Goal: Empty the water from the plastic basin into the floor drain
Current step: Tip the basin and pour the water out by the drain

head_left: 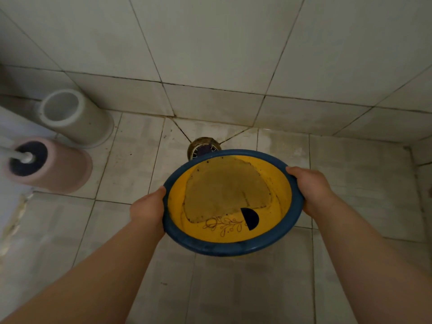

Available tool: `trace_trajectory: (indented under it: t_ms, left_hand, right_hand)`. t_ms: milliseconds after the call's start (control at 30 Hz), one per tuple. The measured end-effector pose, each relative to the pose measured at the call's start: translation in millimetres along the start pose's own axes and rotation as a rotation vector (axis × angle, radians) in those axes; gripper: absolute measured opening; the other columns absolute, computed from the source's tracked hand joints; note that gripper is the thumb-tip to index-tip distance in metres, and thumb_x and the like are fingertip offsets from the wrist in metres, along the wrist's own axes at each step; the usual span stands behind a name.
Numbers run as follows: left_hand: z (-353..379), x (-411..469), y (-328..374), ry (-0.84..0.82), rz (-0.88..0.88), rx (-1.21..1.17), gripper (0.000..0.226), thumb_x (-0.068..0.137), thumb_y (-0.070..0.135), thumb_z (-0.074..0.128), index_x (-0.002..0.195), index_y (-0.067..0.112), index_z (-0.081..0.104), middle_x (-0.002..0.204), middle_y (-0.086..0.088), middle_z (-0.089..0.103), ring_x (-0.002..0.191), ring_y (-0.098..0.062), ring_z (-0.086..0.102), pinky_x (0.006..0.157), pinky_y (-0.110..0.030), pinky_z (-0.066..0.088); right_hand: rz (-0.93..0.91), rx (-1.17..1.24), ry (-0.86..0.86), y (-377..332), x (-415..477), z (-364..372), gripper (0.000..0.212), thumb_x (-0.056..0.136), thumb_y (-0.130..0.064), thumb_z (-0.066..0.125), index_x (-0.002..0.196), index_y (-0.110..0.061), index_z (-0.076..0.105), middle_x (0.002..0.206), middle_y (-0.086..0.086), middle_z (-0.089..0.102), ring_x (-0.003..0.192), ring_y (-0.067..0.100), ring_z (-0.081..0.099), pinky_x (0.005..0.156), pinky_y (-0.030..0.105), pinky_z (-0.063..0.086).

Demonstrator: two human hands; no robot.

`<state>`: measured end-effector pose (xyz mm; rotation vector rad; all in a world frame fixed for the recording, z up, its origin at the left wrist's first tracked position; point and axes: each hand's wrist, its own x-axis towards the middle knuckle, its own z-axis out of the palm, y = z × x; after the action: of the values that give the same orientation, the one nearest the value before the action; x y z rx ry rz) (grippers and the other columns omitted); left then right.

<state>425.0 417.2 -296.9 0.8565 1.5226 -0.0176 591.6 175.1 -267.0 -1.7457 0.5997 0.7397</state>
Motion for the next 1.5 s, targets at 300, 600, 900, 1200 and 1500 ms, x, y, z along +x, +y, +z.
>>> trace_trajectory:
  t_ms: [300, 600, 900, 1200, 1500]
  left_hand:
    - [-5.9, 4.6, 0.0, -0.013, -0.015, 0.021, 0.047, 0.088, 0.038, 0.056, 0.124, 0.008, 0.057, 0.12, -0.011, 0.066, 0.105, -0.032, 0.062, 0.089, -0.041, 0.051]
    - [0.4, 1.1, -0.2, 0.002, -0.017, 0.021, 0.045, 0.094, 0.032, 0.053, 0.128, 0.003, 0.054, 0.128, -0.014, 0.062, 0.115, -0.033, 0.059, 0.097, -0.042, 0.047]
    - [-2.8, 5.4, 0.9, -0.036, -0.029, 0.008, 0.047, 0.092, 0.037, 0.052, 0.128, 0.007, 0.054, 0.123, -0.011, 0.064, 0.103, -0.03, 0.06, 0.089, -0.039, 0.048]
    - [0.7, 3.8, -1.8, -0.017, -0.036, 0.003, 0.047, 0.091, 0.033, 0.054, 0.127, 0.003, 0.054, 0.115, -0.01, 0.065, 0.105, -0.032, 0.061, 0.085, -0.039, 0.049]
    - [0.6, 2.7, -1.4, 0.008, -0.039, 0.003, 0.044, 0.089, 0.034, 0.057, 0.122, 0.005, 0.057, 0.12, -0.014, 0.066, 0.093, -0.03, 0.062, 0.079, -0.039, 0.05]
  right_hand:
    - [0.001, 0.012, -0.021, -0.9, 3.3, 1.8, 0.012, 0.088, -0.017, 0.058, 0.079, -0.01, 0.062, 0.081, 0.011, 0.065, 0.072, 0.026, 0.061, 0.069, 0.037, 0.05]
    - [-0.007, 0.022, -0.049, -1.3, 3.9, 1.6, 0.014, 0.09, -0.02, 0.057, 0.083, -0.01, 0.063, 0.083, 0.01, 0.066, 0.075, 0.026, 0.062, 0.07, 0.037, 0.052]
    - [-0.005, 0.03, -0.061, -1.1, 2.4, -0.1, 0.014, 0.09, -0.02, 0.056, 0.085, -0.009, 0.063, 0.084, 0.011, 0.066, 0.075, 0.027, 0.062, 0.071, 0.036, 0.051]
    - [-0.006, 0.015, -0.057, -1.3, 2.1, -3.5, 0.022, 0.09, -0.02, 0.056, 0.099, -0.001, 0.065, 0.093, 0.015, 0.067, 0.081, 0.03, 0.063, 0.076, 0.04, 0.052]
    - [0.001, 0.01, -0.038, -3.0, -0.7, -3.8, 0.028, 0.09, -0.02, 0.056, 0.107, 0.0, 0.063, 0.098, 0.018, 0.067, 0.086, 0.033, 0.063, 0.076, 0.039, 0.052]
